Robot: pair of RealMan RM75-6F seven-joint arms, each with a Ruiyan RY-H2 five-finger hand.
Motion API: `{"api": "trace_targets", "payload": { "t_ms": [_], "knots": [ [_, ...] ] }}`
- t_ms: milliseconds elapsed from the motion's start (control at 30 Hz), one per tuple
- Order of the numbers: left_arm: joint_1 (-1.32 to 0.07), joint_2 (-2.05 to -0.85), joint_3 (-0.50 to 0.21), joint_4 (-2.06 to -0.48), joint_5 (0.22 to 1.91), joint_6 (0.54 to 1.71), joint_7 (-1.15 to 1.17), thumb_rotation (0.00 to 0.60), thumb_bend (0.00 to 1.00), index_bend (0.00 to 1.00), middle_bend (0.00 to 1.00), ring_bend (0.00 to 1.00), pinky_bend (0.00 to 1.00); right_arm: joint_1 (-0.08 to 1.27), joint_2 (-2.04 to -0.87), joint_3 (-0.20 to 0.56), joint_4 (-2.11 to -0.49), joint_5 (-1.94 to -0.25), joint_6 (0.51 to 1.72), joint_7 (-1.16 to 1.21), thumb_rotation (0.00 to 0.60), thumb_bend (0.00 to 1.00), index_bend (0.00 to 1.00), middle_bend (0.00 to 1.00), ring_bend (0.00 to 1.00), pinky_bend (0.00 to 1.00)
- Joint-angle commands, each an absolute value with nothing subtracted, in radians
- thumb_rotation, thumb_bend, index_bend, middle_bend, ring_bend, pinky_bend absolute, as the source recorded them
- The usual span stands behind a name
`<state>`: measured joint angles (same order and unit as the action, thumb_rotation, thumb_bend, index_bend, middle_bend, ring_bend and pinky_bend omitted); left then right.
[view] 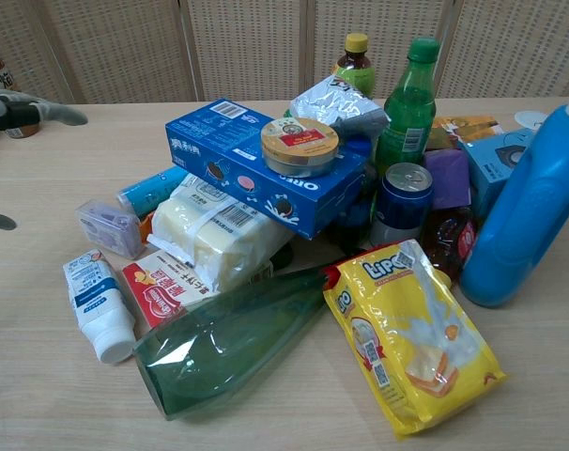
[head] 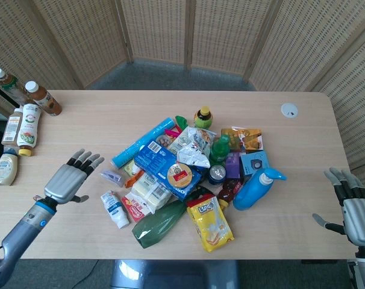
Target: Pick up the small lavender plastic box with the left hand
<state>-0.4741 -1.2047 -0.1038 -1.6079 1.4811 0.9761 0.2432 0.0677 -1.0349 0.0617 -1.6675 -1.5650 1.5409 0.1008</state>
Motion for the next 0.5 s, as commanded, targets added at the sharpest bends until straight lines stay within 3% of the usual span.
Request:
{"api": "trace_targets", "payload": {
  "t_ms": [33, 500],
  "knots": [
    [-0.515, -1.269, -0.128, -1.569, 1.426, 0.952, 0.315, 0.600, 0.07, 0.00, 0.00, 0.00, 0.00, 0.066, -1.031, 0.063, -1.664, -1.561, 1.542, 0.113, 0.600, 0.00, 0.00, 0.00, 0.00, 0.00],
    [-0.612, -1.417, -0.114, -1.429, 1.246, 0.844, 0.494, 0.600, 0.07, 0.00, 0.00, 0.00, 0.00, 0.067, -1.027, 0.068, -1.657, -1.553, 1.535, 0.132, 0.600, 0.00, 0.00, 0.00, 0.00, 0.00]
  ]
}}
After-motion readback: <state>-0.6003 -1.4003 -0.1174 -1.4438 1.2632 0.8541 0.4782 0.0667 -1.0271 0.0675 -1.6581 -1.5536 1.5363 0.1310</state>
